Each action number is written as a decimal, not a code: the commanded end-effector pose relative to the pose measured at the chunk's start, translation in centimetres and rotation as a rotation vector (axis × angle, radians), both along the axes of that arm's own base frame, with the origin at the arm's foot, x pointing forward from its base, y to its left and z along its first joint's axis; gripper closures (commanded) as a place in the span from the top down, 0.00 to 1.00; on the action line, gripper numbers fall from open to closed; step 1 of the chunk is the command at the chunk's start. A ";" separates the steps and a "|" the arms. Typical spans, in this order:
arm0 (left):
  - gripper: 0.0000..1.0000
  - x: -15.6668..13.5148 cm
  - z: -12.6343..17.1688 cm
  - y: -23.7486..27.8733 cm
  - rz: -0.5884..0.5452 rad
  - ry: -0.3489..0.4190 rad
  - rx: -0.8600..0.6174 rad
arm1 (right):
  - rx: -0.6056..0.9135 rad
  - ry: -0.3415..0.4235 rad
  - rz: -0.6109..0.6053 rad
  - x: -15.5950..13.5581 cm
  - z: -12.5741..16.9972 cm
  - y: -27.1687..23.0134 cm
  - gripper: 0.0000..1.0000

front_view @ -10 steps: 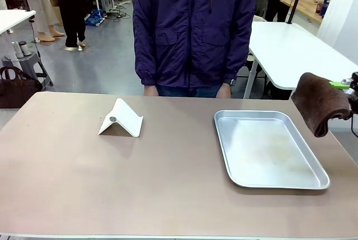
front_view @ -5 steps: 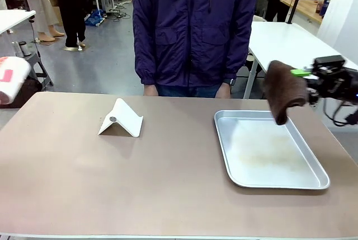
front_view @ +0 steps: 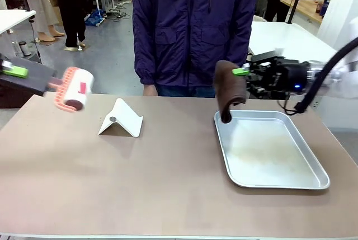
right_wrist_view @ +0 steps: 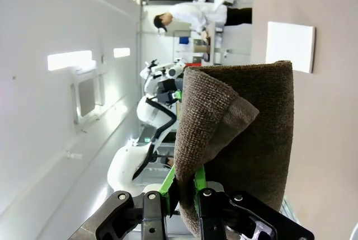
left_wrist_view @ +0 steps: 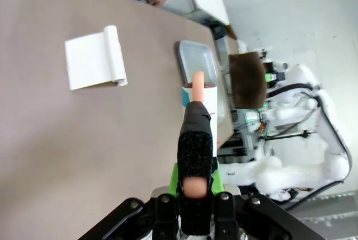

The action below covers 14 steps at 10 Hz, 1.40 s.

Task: Clean the surface of the table.
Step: Return the Lint Roller and towel to their original positions.

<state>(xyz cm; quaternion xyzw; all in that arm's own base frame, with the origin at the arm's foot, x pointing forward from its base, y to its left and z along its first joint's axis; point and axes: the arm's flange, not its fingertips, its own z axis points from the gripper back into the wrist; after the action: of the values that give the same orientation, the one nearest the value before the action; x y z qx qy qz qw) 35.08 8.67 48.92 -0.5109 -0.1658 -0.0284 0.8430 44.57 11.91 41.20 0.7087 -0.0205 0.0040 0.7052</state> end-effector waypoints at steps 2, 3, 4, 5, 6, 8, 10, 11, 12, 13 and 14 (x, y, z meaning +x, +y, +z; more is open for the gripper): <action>0.22 1.1 -0.4 -7.2 0.014 0.045 0.054 | -0.014 0.057 -0.001 4.1 -3.9 4.5 0.12; 0.22 1.9 -0.2 -9.2 -0.019 0.046 0.088 | -0.028 0.073 0.005 4.7 -5.6 6.2 0.12; 0.22 3.2 0.0 -10.7 -0.021 0.046 0.137 | -0.041 0.082 0.011 4.9 -6.6 7.5 0.12; 0.22 4.6 -0.1 -11.8 -0.020 0.071 0.186 | -0.042 0.084 0.025 4.9 -7.2 8.5 0.12; 0.22 5.5 -0.2 -13.0 -0.042 0.082 0.230 | -0.033 0.088 0.031 5.0 -7.8 9.2 0.12; 0.22 7.6 -1.3 -15.5 -0.062 0.116 0.320 | -0.028 0.108 0.047 5.0 -9.4 10.8 0.12; 0.22 10.1 -1.8 -17.1 -0.027 0.124 0.350 | -0.063 0.134 0.079 4.0 -10.8 12.5 0.12; 0.22 11.1 -1.7 -17.3 -0.010 0.117 0.343 | -0.088 0.144 0.073 3.7 -11.7 12.8 0.12; 0.22 11.8 -1.7 -17.3 0.007 0.118 0.339 | -0.104 0.151 0.059 3.4 -12.4 12.8 0.12; 0.22 12.3 -1.7 -17.0 0.001 0.116 0.329 | -0.085 0.158 0.049 3.4 -12.4 12.5 0.12; 0.22 11.1 -2.6 -17.4 -0.023 0.106 0.345 | -0.092 0.167 0.098 3.3 -12.2 12.2 0.12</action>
<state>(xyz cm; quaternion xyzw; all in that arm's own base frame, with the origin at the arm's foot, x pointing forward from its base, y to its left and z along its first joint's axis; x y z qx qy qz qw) 47.06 -8.47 46.44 -0.3624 -0.1103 -0.0336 0.9249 47.87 24.11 28.45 0.6684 0.0743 -0.0242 0.7397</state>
